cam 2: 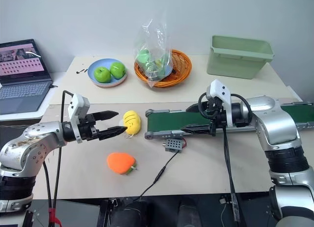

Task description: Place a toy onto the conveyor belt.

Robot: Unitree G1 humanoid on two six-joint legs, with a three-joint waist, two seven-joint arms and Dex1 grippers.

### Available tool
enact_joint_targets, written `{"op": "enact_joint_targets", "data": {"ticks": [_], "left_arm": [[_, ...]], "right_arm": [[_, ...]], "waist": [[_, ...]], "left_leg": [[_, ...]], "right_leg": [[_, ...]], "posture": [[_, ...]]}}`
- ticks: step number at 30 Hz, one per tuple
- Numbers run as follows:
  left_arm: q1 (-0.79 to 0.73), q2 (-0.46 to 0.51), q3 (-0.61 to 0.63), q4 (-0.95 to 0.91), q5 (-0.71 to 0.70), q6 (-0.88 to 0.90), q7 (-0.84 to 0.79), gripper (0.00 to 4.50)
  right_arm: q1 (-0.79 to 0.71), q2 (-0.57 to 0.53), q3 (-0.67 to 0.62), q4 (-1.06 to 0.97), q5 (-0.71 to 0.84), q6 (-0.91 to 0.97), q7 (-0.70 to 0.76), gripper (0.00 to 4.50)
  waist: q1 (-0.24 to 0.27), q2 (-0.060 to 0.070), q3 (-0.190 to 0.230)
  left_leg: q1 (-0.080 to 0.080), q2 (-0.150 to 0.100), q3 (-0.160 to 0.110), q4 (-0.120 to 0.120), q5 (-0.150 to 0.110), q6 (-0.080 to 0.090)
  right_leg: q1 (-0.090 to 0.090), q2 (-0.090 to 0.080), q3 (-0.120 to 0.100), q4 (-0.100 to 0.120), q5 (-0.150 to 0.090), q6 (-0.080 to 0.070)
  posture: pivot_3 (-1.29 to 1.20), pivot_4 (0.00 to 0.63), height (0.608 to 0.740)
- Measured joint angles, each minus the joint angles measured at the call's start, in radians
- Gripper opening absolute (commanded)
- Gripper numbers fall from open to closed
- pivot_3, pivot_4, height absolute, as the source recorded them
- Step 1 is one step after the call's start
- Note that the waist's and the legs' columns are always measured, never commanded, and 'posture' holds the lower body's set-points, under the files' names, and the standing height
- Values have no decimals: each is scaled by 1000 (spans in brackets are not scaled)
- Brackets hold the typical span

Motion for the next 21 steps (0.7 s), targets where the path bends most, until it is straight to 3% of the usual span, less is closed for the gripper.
{"op": "enact_joint_targets", "data": {"ticks": [4,8,11,12,17,21], "left_arm": [[-30,-37,79,42,-97,102,64,4484],[-51,-89,289,123,-290,316,244,4484],[-27,-167,504,251,-545,507,498,4484],[-19,-172,523,263,-570,519,523,4484],[227,-202,664,316,-853,594,766,4484],[313,-257,658,366,-929,576,855,4484]], "right_arm": [[-6,14,2,9,-1,-1,-4,4500],[-16,25,21,32,-11,-6,-9,4500],[-35,37,33,67,-32,-30,-13,4500],[-37,38,33,69,-35,-34,-13,4500],[-47,66,40,99,-55,-56,-19,4500],[-48,81,47,104,-60,-70,-19,4500]], "waist": [[0,0,0],[-5,0,0],[-5,0,0],[-5,0,0],[-1,-1,0],[14,-1,0]], "left_leg": [[0,1,0,0,0,0],[1,1,1,0,0,0],[1,1,1,0,2,-4],[1,1,2,0,3,-6],[0,3,6,0,2,-8],[1,3,6,0,-1,-2]], "right_leg": [[0,1,1,0,1,1],[0,2,2,0,1,1],[-2,2,2,0,1,1],[-2,2,3,1,1,1],[-6,3,6,2,2,1],[-4,4,6,1,3,-1]], "posture": [[0,150,740],[0,150,740],[0,150,740],[0,150,740],[0,150,740],[0,150,740]]}}
